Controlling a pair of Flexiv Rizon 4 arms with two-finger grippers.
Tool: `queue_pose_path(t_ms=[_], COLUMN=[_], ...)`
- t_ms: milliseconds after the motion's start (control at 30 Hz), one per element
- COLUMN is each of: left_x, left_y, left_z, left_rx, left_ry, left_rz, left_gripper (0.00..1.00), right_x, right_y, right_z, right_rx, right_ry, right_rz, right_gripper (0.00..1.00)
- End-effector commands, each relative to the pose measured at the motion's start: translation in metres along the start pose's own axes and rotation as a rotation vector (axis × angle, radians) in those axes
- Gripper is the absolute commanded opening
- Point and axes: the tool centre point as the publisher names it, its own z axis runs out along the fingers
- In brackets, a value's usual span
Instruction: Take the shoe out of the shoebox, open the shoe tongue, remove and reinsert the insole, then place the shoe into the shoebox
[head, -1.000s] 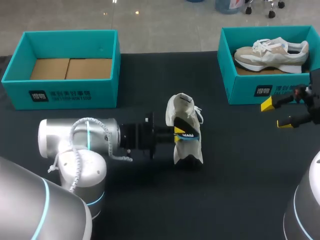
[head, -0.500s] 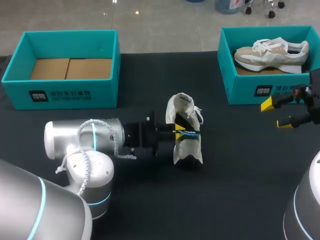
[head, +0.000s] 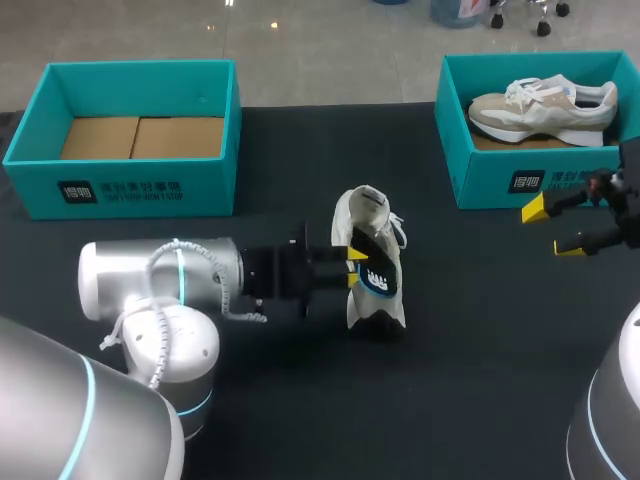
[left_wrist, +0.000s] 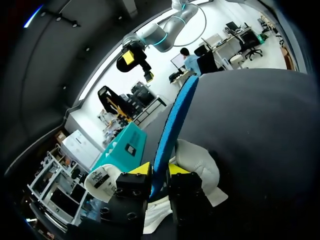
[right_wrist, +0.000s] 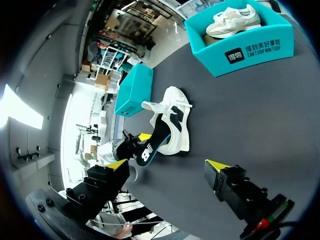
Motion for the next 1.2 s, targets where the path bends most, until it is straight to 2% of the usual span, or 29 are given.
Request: queue_pose_path(t_ms=[33,367,467,500,533,567,633,733,800,833,933,967,1200], left_x=[-0.001,-0.004,-0.006,-0.007,-0.007,-0.008,-0.008,-0.008,-0.008,-0.007,-0.007,-0.007,-0.003], left_y=[0.004,0.026,0.027,0.025,0.022,0.020,0.013,0.002,-0.004,-0.006,-0.012,-0.012,-0.002], left_z=[0.002,0.023,0.025,0.024,0.023,0.022,0.017,0.006,0.002,0.001,0.000,0.000,0.010], left_rx=[-0.017,-0.071,-0.071,-0.065,-0.060,-0.058,-0.052,-0.040,-0.034,-0.032,-0.025,-0.025,-0.043], left_ry=[0.015,0.026,0.023,0.018,0.016,0.015,0.016,0.016,0.023,0.031,0.038,0.040,0.062], left_rz=[0.019,0.042,0.033,0.033,0.027,0.024,0.021,0.018,0.020,0.023,0.032,0.033,0.058], left_gripper=[0.00,0.00,0.00,0.07,0.21,0.31,0.44,0.43,0.28,0.26,0.04,0.00,0.00], right_x=[0.000,0.000,0.000,0.000,0.000,0.000,0.000,0.000,0.000,0.000,0.000,0.000,0.000], right_y=[-0.001,-0.001,-0.001,-0.001,-0.001,-0.001,-0.001,-0.001,-0.001,-0.001,-0.001,-0.001,-0.001], right_z=[0.000,0.000,0.000,0.000,0.000,0.000,0.000,0.000,0.000,0.000,0.000,0.000,0.000], right_rx=[0.000,0.000,0.000,0.000,0.000,0.000,0.000,0.000,0.000,0.000,0.000,0.000,0.000], right_ry=[-0.004,-0.004,-0.004,-0.004,-0.004,-0.004,-0.004,-0.004,-0.004,-0.004,-0.004,-0.004,-0.004], right_rz=[0.002,0.002,0.002,0.002,0.002,0.002,0.002,0.002,0.002,0.002,0.002,0.002,0.002], right_gripper=[1.00,1.00,1.00,1.00,1.00,1.00,1.00,1.00,1.00,1.00,1.00,1.00,1.00])
